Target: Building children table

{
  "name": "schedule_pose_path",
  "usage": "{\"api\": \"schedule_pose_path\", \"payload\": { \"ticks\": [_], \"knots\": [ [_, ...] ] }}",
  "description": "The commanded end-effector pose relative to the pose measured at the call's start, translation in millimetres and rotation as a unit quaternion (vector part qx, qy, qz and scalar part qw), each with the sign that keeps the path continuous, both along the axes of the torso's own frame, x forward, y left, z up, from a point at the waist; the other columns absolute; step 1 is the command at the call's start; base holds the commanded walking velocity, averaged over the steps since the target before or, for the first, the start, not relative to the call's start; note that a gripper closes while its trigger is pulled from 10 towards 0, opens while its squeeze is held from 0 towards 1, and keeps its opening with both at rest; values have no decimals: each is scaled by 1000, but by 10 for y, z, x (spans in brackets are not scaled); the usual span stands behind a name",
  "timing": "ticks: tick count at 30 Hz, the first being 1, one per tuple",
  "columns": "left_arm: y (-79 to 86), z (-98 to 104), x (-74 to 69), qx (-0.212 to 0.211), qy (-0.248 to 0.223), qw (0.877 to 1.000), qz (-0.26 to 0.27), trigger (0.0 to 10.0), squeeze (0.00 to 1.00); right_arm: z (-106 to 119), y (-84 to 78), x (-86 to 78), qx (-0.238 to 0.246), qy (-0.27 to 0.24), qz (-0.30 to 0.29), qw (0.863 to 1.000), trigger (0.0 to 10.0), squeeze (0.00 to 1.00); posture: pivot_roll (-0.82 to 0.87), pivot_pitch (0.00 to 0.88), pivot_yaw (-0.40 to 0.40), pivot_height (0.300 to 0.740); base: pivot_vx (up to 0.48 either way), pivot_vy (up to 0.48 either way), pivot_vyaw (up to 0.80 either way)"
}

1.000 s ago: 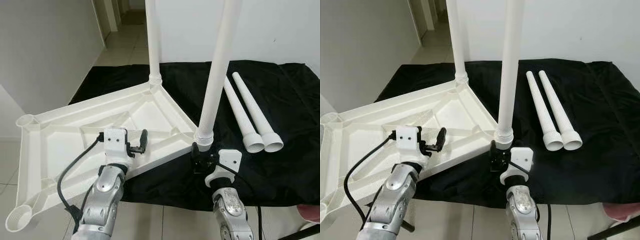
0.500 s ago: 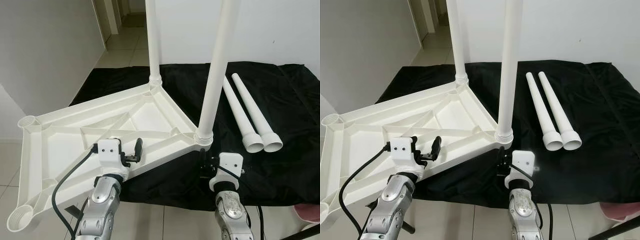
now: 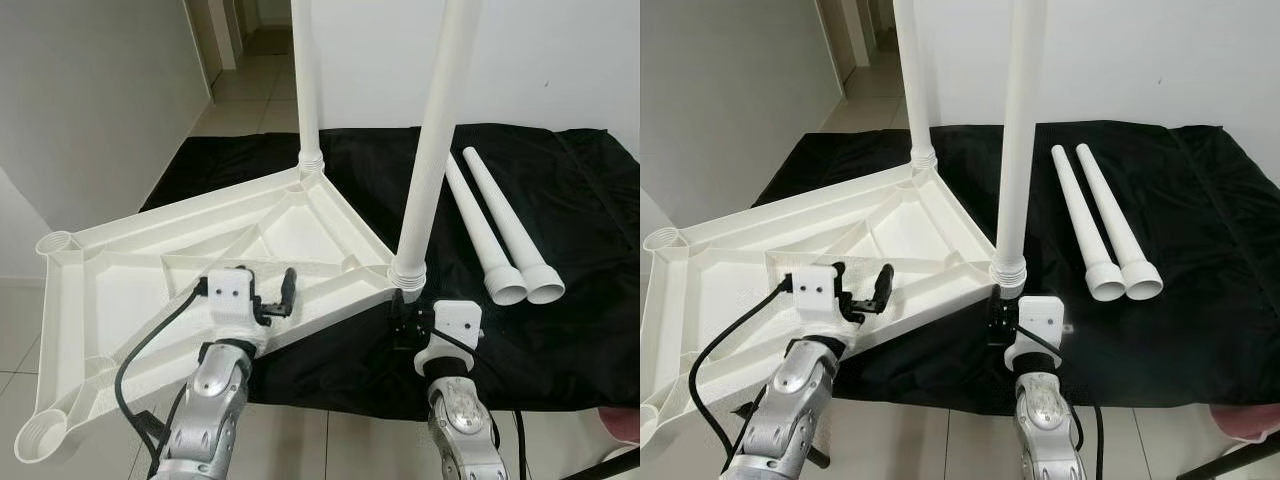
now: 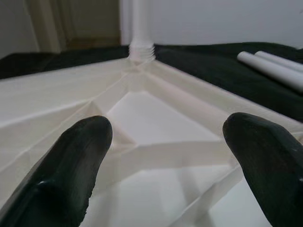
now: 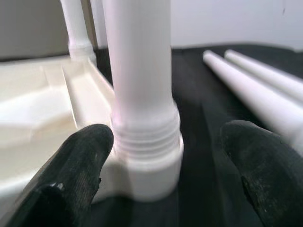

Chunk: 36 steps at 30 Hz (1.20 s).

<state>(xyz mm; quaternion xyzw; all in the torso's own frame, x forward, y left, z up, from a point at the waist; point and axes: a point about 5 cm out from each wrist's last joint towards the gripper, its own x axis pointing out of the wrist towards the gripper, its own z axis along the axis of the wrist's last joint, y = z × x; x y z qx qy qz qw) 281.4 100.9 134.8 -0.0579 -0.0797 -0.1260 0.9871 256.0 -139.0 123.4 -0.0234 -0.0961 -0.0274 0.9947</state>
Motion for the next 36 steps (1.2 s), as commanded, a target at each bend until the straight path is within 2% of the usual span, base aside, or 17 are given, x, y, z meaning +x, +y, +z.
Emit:
{"api": "schedule_pose_path", "payload": {
  "ticks": [1,11,14,25,33,34,35,36],
  "knots": [
    [-1,-16,24,30,-10,999,-32,10000,0,-34,-19,22,-2,6,4,1000,10000,0,-93,0,78,740,0,0,0],
    [74,-4,77,27,-9,999,-29,10000,0,-27,-51,50,0,4,-1,1000,10000,0,-90,0,73,740,0,0,0],
    [89,10,85,37,-12,998,-49,10000,0,0,-34,117,7,2,2,1000,10000,0,-90,8,71,740,0,0,0],
    [49,56,92,59,-22,995,-73,10000,0,-57,-60,193,15,22,13,1000,10000,0,-76,15,66,740,0,0,0],
    [19,80,86,61,-27,995,-78,10000,0,-67,-90,320,6,29,12,999,10000,0,-65,10,66,740,0,0,0],
    [14,82,79,63,-28,994,-80,10000,0,-61,-83,337,6,29,12,999,7686,0,-57,8,63,740,0,0,0],
    [10,83,74,65,-28,994,-81,10000,0,-57,-78,348,6,29,12,999,7137,0,-57,8,63,740,0,0,0],
    [11,88,67,65,-29,994,-82,10000,0,-53,-40,338,7,26,20,999,7137,0,-47,9,59,740,0,0,0]
  ]
}}
